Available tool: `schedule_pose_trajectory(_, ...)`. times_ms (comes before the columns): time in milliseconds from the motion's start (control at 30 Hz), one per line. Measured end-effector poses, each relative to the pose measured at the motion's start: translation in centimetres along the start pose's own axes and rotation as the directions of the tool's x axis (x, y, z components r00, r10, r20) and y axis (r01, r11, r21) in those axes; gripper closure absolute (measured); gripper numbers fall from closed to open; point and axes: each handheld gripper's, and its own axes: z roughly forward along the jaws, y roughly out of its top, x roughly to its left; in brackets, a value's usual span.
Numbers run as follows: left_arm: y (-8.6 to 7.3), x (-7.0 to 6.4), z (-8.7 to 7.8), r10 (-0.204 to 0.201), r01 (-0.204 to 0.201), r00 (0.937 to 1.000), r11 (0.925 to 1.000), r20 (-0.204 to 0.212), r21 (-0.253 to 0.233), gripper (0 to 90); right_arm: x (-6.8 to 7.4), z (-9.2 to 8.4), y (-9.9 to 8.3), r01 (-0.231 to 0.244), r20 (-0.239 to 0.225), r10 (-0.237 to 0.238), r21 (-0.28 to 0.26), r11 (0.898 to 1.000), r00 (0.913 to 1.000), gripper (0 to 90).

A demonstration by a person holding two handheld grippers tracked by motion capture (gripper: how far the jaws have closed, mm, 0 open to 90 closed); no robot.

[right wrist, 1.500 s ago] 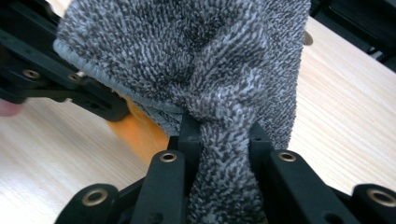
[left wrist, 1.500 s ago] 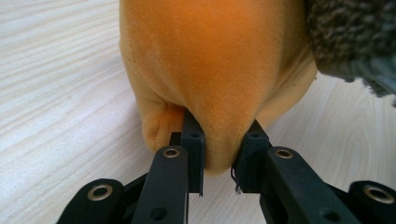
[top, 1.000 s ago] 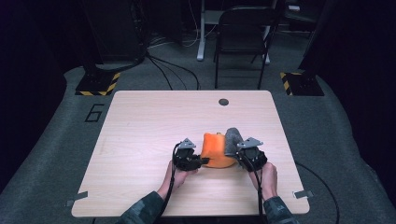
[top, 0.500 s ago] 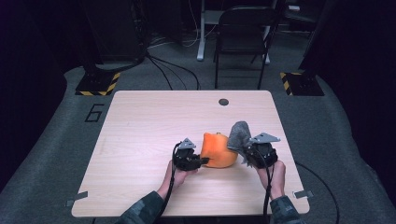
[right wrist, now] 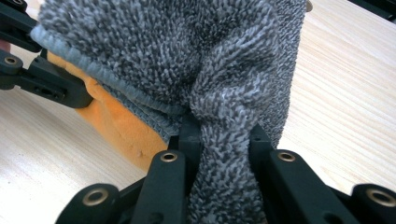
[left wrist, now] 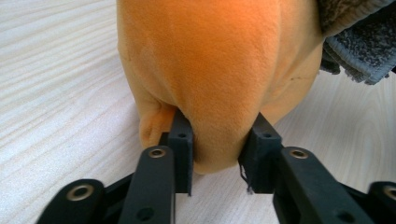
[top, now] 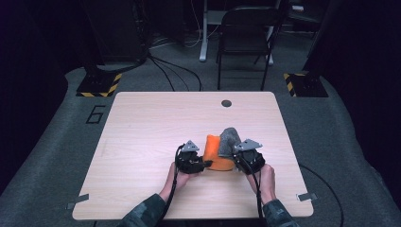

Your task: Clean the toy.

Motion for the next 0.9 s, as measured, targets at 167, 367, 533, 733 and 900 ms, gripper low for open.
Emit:
schedule_pose_trajectory(167, 0.1, 0.0, -0.2, 0.026, -0.025, 0.9995, 0.9995, -0.020, 0.016, 49.7, -0.2, 0.2, 0.0, -0.002, -0.003, 0.002, 0.001, 1.000, 1.0000, 75.4)
schedule_pose_trajectory(367, 0.2, 0.2, -1.1, 0.065, -0.065, 0.9969, 0.9979, -0.044, -0.004, 35.1, -0.6, 0.4, -0.1, -0.019, -0.008, 0.019, 0.006, 1.000, 0.9998, 75.5)
schedule_pose_trajectory(533, 0.3, 0.3, -1.4, 0.151, -0.151, 0.9863, 0.9886, -0.067, 0.000, 23.0, -0.6, 0.5, -0.1, -0.028, -0.010, 0.028, 0.007, 1.000, 0.9995, 75.4)
schedule_pose_trajectory(733, 0.0, 0.3, -0.4, 0.212, -0.211, 0.9755, 0.9771, -0.058, 0.025, 16.6, -0.8, 0.7, -0.1, -0.036, -0.008, 0.036, 0.007, 0.999, 0.9993, 75.4)
schedule_pose_trajectory(900, -0.3, -0.1, 0.8, 0.285, -0.281, 0.9544, 0.9581, -0.088, 0.055, 16.0, -0.8, 0.7, 0.0, -0.037, -0.012, 0.037, 0.010, 0.999, 0.9992, 75.4)
